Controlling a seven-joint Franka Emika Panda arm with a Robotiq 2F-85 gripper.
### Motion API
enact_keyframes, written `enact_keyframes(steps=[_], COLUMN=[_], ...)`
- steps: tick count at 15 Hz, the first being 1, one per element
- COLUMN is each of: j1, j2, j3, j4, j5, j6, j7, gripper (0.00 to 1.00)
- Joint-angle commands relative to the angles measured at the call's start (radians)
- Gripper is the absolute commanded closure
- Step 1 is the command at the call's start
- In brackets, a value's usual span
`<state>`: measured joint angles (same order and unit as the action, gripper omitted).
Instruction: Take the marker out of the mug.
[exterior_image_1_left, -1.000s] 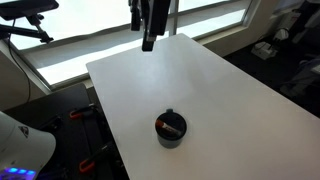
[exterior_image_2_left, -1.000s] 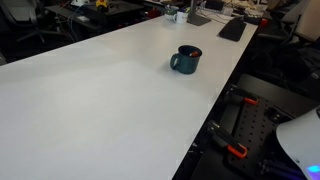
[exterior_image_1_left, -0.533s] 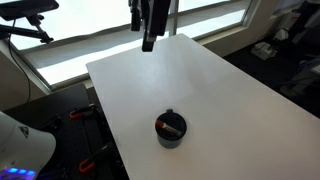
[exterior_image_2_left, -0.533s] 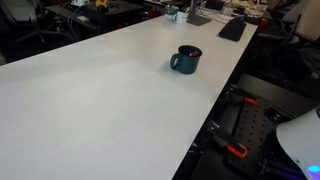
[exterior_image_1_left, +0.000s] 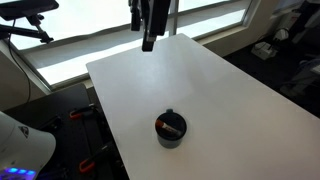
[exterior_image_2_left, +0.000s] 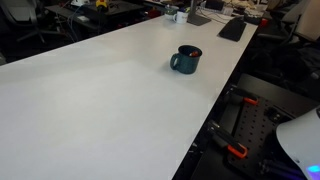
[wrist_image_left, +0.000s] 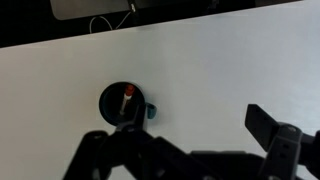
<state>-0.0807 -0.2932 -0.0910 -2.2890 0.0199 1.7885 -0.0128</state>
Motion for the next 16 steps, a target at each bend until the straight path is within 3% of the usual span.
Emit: enact_keyframes(steps=[1, 11, 16], j1=[-0.006, -0.029, -0.032], j2=[-0.006, 0.135, 0.171], j3=[0.007, 0.010, 0.019], j4=[-0.020, -0.017, -0.056], j5=[-0.028, -0.188, -0.313], j6=[0.061, 0.260, 0.424], j7=[0.012, 0.103, 0.263], gripper=[0.00, 0.00, 0.00])
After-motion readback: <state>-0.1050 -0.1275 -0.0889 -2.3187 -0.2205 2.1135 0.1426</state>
